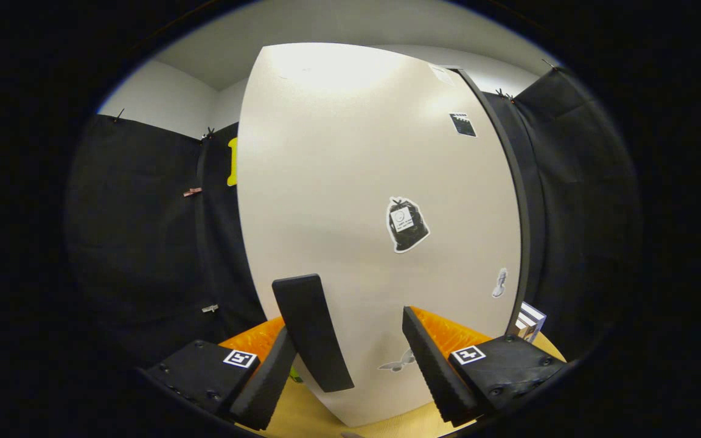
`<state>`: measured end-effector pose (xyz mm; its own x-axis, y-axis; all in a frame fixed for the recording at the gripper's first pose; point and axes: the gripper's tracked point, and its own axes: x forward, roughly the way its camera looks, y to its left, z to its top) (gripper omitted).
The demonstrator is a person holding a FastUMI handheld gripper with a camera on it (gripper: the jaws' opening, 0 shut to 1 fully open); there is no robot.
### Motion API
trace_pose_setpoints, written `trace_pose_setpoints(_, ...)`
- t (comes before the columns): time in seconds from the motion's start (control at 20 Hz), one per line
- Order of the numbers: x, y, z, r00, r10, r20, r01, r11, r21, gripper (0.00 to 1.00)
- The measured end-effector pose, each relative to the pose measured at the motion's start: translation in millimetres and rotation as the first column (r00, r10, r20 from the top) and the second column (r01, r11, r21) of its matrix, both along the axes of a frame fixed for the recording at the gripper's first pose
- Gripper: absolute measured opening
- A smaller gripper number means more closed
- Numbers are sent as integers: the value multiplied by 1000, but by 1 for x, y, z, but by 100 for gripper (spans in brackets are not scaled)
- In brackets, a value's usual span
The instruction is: Open the shoe cabinet door, grab the shoes and put them into the shoe cabinet, then close the shoe cabinet door.
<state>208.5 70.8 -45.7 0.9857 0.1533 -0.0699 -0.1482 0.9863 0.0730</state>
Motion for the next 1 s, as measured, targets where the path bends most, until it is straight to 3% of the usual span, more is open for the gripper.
trace_pose_setpoints(0.5,59,25,-6,1000,-16,27,17,999,-48,100)
trace_pose_setpoints(1.0,71,37,-21,1000,-20,-6,20,998,-58,98)
